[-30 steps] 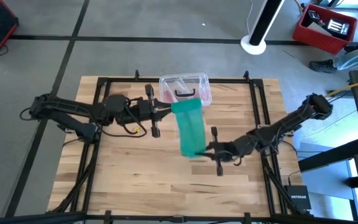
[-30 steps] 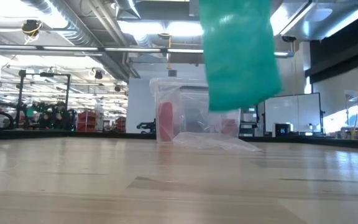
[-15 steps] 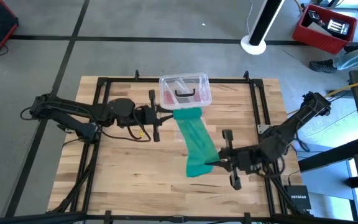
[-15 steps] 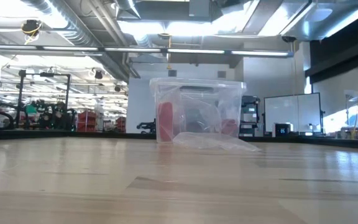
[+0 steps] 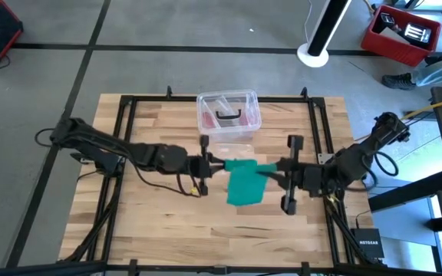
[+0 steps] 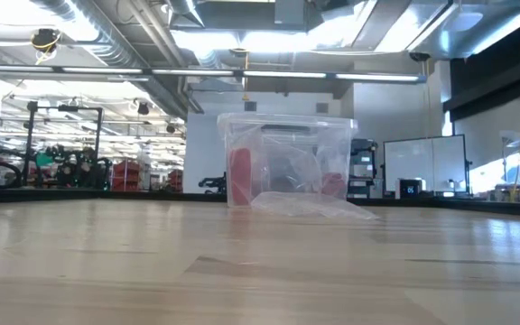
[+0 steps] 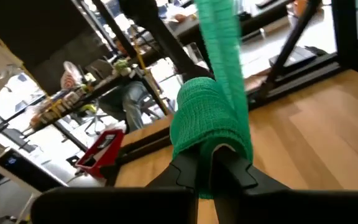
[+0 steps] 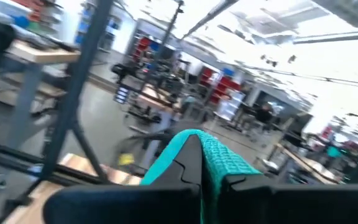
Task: Roll bandage
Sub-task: Roll the green bandage
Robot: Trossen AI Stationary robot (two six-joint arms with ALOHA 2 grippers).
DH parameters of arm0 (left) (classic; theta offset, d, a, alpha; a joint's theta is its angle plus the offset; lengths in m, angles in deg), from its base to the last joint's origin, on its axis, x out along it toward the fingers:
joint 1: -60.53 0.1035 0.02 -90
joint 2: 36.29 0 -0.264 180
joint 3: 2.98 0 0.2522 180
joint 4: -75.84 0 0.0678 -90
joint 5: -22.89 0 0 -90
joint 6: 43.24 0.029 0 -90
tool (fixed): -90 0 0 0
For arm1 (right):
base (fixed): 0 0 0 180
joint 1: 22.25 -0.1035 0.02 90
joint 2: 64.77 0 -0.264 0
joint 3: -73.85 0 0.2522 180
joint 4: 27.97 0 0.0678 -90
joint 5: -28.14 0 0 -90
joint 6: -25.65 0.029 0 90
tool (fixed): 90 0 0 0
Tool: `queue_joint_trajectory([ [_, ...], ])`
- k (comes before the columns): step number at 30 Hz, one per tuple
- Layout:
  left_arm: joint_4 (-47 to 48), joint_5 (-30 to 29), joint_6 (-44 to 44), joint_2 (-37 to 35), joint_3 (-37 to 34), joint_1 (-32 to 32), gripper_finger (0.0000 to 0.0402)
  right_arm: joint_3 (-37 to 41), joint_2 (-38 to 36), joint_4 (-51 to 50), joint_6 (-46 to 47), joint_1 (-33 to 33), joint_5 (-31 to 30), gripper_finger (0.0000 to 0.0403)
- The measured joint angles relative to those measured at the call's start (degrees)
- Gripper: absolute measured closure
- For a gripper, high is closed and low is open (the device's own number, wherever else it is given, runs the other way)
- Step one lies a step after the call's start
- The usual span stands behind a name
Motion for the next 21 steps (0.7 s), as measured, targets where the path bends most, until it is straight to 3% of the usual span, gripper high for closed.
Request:
queue_joint_trajectory([
  [8,0.03,-0.34,-2.09,3.58,0.04,-4.59,0.0386,-1.79,0.04,-0.64,0.12,6.89,-2.25,0.0399],
  [21,-2.05,-0.01,-3.50,4.59,0.02,-11.40,0.0386,0.37,0.07,-13.86,6.04,19.78,-0.12,0.0398],
])
